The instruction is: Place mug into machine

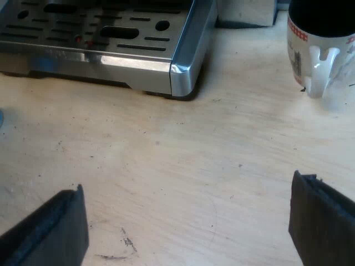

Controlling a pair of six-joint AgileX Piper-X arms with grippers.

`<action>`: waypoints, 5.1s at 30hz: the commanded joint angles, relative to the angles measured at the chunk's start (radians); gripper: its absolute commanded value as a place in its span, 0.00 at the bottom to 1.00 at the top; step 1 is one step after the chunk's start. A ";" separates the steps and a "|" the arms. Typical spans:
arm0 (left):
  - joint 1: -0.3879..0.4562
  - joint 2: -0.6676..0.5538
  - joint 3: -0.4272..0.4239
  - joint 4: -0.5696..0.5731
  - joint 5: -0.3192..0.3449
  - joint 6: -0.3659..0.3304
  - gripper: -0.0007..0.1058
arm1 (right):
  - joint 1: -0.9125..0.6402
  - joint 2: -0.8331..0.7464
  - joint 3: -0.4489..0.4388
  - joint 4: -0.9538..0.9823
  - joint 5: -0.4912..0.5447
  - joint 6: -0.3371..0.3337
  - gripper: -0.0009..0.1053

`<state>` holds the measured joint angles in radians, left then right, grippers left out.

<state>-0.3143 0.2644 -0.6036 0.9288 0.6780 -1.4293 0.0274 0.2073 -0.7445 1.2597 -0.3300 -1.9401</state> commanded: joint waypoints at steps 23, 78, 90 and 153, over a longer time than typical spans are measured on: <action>-0.005 0.004 0.170 -0.148 0.014 0.007 0.79 | 0.001 0.002 0.177 -0.101 0.146 0.066 0.72; -0.005 0.238 0.275 -0.426 -0.009 -0.065 0.79 | 0.001 1.051 0.553 -1.824 0.284 0.091 0.72; -0.005 0.238 0.275 -0.426 -0.009 -0.065 0.79 | -0.004 1.204 0.541 -1.958 0.286 0.080 0.70; -0.005 0.238 0.275 -0.496 -0.047 -0.001 0.79 | 0.015 0.247 0.480 -1.019 0.055 -0.056 0.01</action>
<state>-0.3143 0.5041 -0.3271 0.4496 0.6435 -1.4301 0.0438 0.4669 -0.2481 0.2567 -0.2445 -1.9866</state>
